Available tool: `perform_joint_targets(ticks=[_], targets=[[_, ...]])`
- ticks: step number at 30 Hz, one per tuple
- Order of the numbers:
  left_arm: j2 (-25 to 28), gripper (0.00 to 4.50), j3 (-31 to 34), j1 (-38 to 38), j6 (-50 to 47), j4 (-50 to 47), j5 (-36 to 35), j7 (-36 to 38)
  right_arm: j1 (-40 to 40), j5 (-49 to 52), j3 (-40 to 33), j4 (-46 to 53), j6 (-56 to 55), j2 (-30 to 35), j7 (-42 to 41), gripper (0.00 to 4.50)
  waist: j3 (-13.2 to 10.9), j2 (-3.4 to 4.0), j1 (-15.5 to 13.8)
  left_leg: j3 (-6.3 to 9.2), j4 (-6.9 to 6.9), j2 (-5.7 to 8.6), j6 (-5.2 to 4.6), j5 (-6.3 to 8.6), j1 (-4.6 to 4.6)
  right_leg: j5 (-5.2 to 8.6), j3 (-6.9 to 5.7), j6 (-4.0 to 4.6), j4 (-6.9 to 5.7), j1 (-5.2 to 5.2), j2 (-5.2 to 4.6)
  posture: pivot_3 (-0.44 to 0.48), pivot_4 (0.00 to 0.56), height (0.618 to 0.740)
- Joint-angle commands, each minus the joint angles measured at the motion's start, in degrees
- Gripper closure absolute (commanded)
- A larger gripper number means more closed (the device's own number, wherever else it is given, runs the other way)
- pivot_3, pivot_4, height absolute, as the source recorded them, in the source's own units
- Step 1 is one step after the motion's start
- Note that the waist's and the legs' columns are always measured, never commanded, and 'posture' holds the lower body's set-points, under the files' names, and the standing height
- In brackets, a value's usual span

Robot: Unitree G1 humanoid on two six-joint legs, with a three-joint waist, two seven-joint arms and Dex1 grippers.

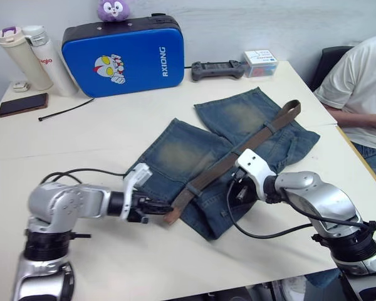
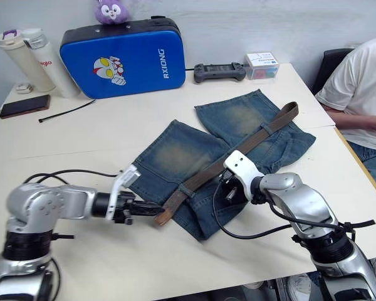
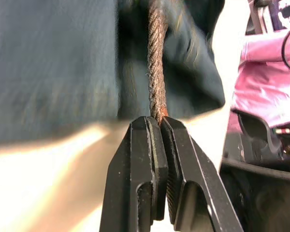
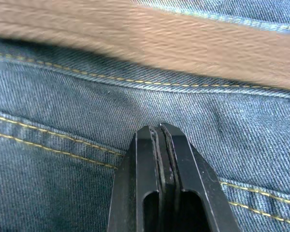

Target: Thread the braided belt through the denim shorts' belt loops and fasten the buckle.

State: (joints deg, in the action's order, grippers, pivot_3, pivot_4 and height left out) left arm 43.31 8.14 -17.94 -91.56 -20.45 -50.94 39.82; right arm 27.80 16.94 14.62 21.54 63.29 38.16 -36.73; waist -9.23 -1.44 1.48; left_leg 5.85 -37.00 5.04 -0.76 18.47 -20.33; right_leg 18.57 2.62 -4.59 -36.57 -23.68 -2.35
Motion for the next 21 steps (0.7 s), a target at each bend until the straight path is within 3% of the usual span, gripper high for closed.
perform_joint_targets(ticks=[1, 3, 8, 16, 21], targets=[[9.37, 4.48, 5.89, 6.88, 2.82, -4.53, -4.17, 8.35, -0.54, -0.47, 2.46, -3.28, -0.66, 0.13, -1.24, 4.50, -0.05, 0.08, 0.14, 0.00, 0.03, -0.02, 0.01, 0.01, 0.00, 0.02, 0.00, 0.04, 0.01, -0.03, 0.01, 0.000, 0.150, 0.740], [13.78, 4.48, 9.54, 12.07, 5.05, -3.57, -3.80, 10.85, 0.59, -0.92, 3.71, -4.94, -2.02, -0.27, -2.17, 4.50, -0.07, 0.11, 0.07, 0.01, 0.01, -0.05, 0.01, 0.03, 0.01, 0.03, -0.03, 0.06, 0.05, 0.03, 0.01, 0.000, 0.150, 0.740], [18.86, 4.48, 18.41, 24.51, 9.36, -1.75, -1.81, 14.74, 3.56, -1.89, 6.13, -8.84, -5.05, -1.49, -4.27, 4.50, -0.08, 0.12, 0.64, -0.01, 0.04, -0.11, -0.02, 0.10, 0.11, -0.01, -0.04, 0.14, 0.07, 0.14, 0.00, 0.000, 0.150, 0.740], [17.13, 4.48, 31.85, 49.00, 15.48, -1.45, 1.66, 21.20, 6.74, -3.57, 8.39, -13.22, -8.65, -3.34, -7.29, 4.50, -0.14, 0.22, 1.25, -0.06, 0.14, -0.42, 0.07, 0.26, 0.11, 0.06, -0.08, 0.39, 0.08, 0.06, 0.22, 0.000, 0.150, 0.740], [16.06, 4.48, 36.02, 54.85, 19.84, 3.56, 4.92, 22.51, 7.64, -4.66, 9.27, -14.84, -9.96, -4.67, -8.50, 4.50, -0.19, 0.31, 1.31, -0.06, 0.16, -0.49, -0.12, 0.40, 0.14, 0.05, -0.11, 0.48, 0.09, 0.07, 0.27, 0.000, 0.150, 0.740]])
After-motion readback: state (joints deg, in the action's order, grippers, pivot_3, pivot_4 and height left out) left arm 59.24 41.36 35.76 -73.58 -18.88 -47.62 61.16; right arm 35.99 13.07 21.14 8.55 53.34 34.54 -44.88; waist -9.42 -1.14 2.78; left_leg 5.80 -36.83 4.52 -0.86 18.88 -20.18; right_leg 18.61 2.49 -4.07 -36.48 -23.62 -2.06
